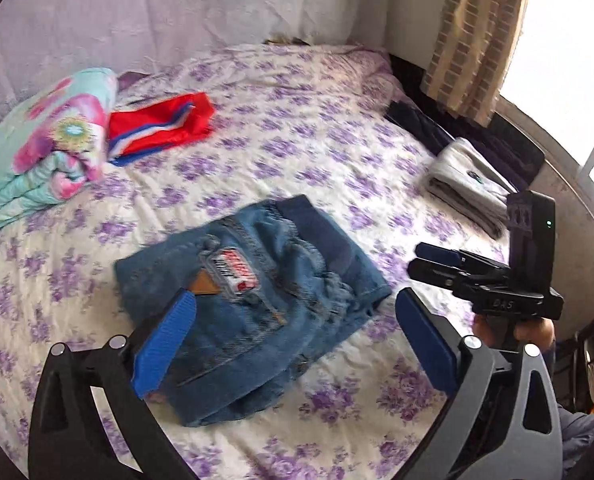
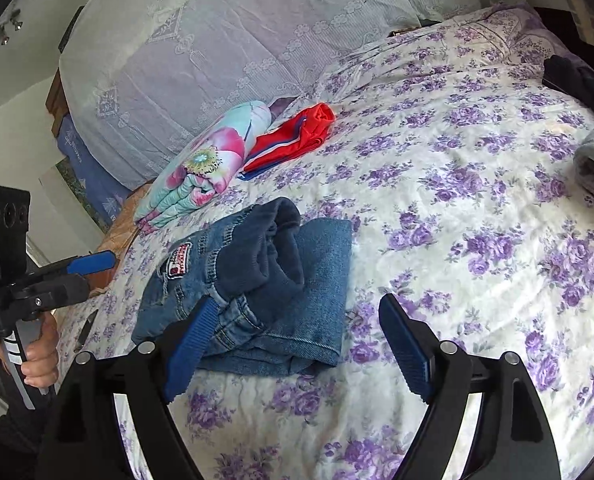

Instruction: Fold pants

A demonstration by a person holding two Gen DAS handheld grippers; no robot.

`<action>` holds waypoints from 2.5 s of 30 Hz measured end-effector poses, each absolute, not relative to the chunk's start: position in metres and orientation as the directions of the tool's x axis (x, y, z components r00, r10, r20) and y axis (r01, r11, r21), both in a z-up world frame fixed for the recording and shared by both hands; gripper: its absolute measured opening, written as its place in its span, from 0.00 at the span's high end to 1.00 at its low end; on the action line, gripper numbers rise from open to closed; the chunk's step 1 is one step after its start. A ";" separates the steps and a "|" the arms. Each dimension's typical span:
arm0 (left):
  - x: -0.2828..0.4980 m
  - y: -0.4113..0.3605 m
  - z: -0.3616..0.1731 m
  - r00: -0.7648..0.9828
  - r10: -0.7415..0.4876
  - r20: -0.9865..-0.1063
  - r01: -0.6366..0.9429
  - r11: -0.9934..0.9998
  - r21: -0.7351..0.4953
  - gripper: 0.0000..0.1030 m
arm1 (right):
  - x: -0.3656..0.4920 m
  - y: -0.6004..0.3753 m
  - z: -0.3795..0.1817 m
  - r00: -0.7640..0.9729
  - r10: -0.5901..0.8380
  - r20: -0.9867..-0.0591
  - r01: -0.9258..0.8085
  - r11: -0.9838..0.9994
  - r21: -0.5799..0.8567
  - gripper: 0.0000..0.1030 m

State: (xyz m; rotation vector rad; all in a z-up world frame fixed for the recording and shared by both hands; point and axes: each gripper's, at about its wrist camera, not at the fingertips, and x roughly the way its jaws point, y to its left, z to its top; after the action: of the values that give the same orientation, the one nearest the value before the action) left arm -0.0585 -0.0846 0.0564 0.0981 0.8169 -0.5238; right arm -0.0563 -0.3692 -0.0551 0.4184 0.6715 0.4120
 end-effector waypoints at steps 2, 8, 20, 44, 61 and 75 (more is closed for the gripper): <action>-0.049 -0.069 0.056 0.634 -0.308 -0.710 0.388 0.920 -0.053 0.04 | -0.043 -0.358 -0.051 0.680 0.541 -0.496 -0.255 0.808 0.531 0.17; -0.019 -0.023 -0.009 0.551 -0.184 -0.814 0.192 0.977 -0.091 0.04 | 0.011 -0.318 -0.067 0.550 0.540 -0.637 -0.169 0.819 0.548 0.17; -0.008 -0.018 -0.049 0.482 -0.285 -0.828 0.152 0.958 -0.241 0.04 | 0.018 -0.301 -0.085 0.536 0.523 -0.663 -0.151 0.832 0.534 0.26; 0.003 -0.050 -0.053 0.429 -0.285 -0.857 0.160 0.958 -0.239 0.04 | -0.024 -0.340 -0.069 0.624 0.430 -0.653 -0.177 0.891 0.418 0.16; 0.003 -0.017 -0.020 0.500 -0.251 -0.829 0.042 0.963 -0.267 0.04 | -0.012 -0.330 -0.064 0.596 0.352 -0.721 -0.196 0.935 0.295 0.10; 0.049 -0.081 -0.010 0.549 -0.186 -0.815 0.113 0.983 -0.148 0.16 | 0.037 -0.242 -0.032 0.642 0.261 -0.721 -0.312 0.948 0.065 0.96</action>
State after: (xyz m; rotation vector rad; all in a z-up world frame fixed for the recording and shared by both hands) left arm 0.0493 -0.0807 -0.0097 -0.0810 0.9736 -0.1771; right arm 0.0372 -0.2417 -0.0324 -0.0670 0.8103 0.3269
